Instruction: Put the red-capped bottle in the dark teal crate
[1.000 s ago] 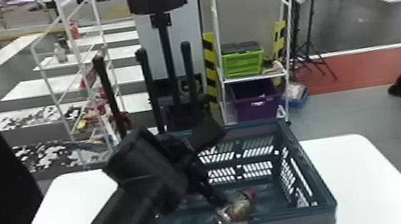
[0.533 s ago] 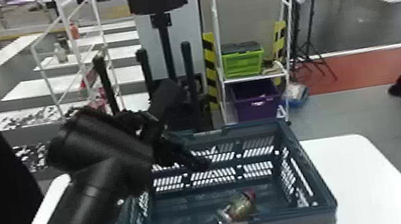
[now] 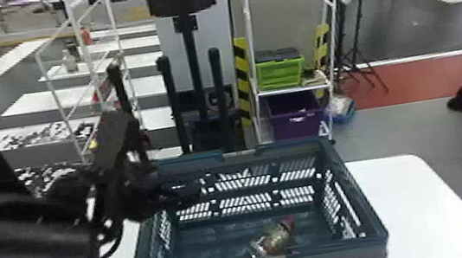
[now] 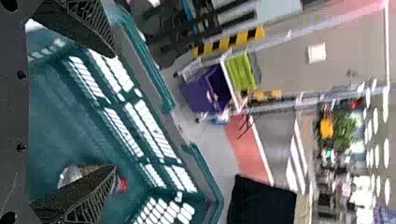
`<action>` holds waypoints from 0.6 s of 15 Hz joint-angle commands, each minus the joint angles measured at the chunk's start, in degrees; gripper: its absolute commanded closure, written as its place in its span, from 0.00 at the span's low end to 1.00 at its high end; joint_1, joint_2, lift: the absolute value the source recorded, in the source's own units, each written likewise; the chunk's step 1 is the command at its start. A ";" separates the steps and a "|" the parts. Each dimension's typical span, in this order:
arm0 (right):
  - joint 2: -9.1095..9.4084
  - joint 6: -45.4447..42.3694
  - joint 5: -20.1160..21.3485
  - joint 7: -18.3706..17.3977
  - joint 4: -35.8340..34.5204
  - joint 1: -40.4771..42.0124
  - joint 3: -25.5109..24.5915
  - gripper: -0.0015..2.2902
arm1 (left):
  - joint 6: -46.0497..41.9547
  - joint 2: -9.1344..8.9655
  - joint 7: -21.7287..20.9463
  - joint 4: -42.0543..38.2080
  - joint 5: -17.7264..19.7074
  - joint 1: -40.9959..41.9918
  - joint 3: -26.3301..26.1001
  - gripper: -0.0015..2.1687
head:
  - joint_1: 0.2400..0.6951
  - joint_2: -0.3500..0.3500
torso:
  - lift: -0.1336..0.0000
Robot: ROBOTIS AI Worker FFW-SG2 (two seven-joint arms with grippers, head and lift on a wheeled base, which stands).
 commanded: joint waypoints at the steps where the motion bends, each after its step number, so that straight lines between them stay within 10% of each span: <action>1: -0.23 0.50 0.17 0.00 0.29 -0.70 0.24 0.07 | -1.64 0.76 5.38 -8.26 1.19 10.59 4.88 0.01 | 0.57 0.50 | 1.00; 5: -0.40 1.56 0.26 0.00 0.73 -1.84 0.77 0.07 | -12.36 -0.38 21.55 -16.25 8.31 27.56 10.16 0.01 | 0.57 0.50 | 1.00; 9: -0.93 2.26 0.08 0.00 0.73 -2.11 0.95 0.07 | -41.01 -0.56 36.49 -14.85 12.62 44.17 9.28 0.01 | 0.57 0.50 | 1.00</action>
